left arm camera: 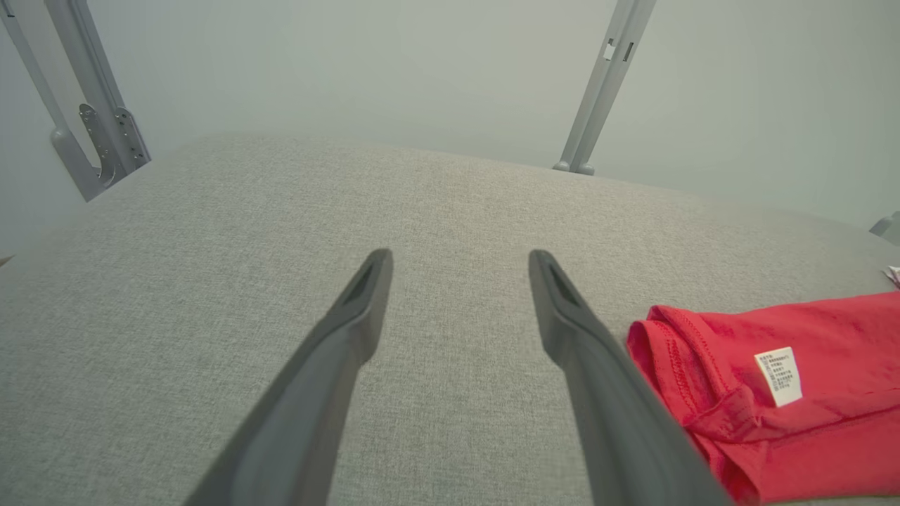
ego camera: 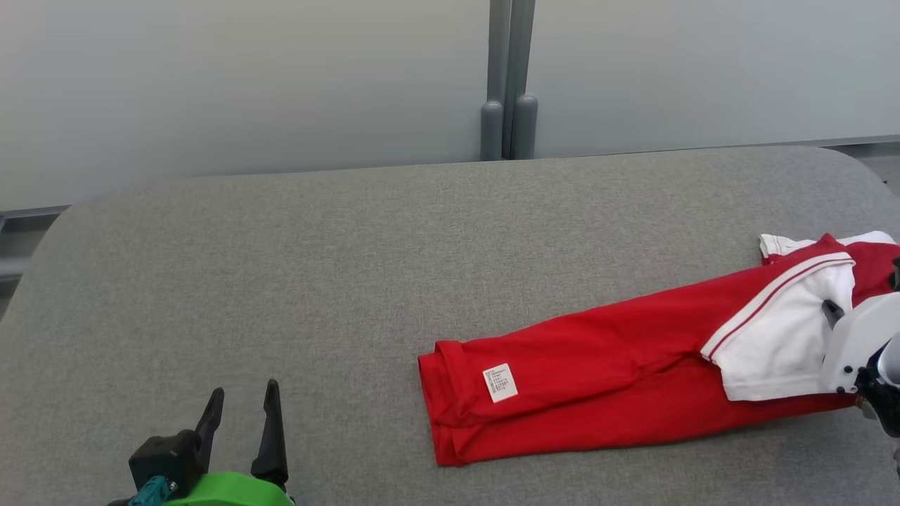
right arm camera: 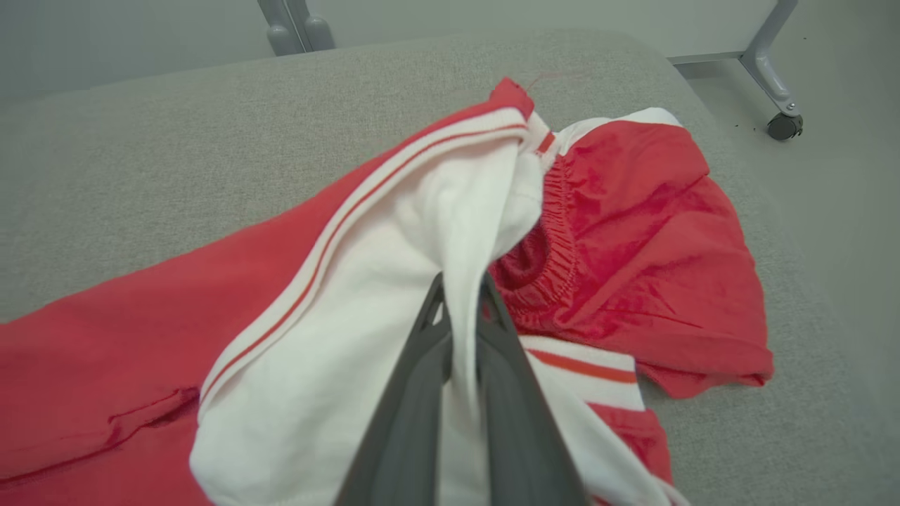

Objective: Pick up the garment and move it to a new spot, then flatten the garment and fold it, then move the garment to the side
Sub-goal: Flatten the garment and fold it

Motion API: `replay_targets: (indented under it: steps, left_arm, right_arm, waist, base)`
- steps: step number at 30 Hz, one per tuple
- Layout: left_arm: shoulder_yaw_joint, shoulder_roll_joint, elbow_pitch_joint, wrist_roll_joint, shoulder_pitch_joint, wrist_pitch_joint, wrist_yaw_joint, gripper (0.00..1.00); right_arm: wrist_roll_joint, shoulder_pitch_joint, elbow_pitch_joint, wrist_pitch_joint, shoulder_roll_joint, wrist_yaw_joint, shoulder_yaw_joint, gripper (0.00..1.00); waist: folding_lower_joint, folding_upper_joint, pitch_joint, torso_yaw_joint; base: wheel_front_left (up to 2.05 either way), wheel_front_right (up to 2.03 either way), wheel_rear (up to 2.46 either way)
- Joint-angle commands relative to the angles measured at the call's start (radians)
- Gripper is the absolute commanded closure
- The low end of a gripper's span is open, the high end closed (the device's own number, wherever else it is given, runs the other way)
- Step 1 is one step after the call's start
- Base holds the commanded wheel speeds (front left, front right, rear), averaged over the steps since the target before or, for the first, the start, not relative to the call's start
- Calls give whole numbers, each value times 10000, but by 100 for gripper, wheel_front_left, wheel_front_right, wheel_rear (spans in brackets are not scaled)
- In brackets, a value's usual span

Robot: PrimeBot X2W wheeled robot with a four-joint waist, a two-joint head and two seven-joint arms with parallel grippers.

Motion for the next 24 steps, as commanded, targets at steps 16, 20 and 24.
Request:
replay_targets:
  steps: [16, 20, 24]
  left_arm:
    - [-135, 31, -36, 85, -13, 69, 44, 0]
    - [-170, 48, -47, 78, -54, 103, 24, 0]
    - [-200, 48, -27, 65, -120, 108, -8, 0]
  right_arm:
    - [400, 1410, -4097, 970, 1115, -9, 852, 100]
    - [220, 1833, -4964, 1131, 1468, -7, 1203, 100]
    - [-71, 2204, -5699, 1375, 1953, -7, 1888, 100]
  waist:
    - [0, 42, -127, -240]
    - [0, 42, -145, -117]
    - [0, 42, -150, 40]
  base:
    - [0, 0, 0]
    - [0, 0, 0]
    - [0, 0, 0]
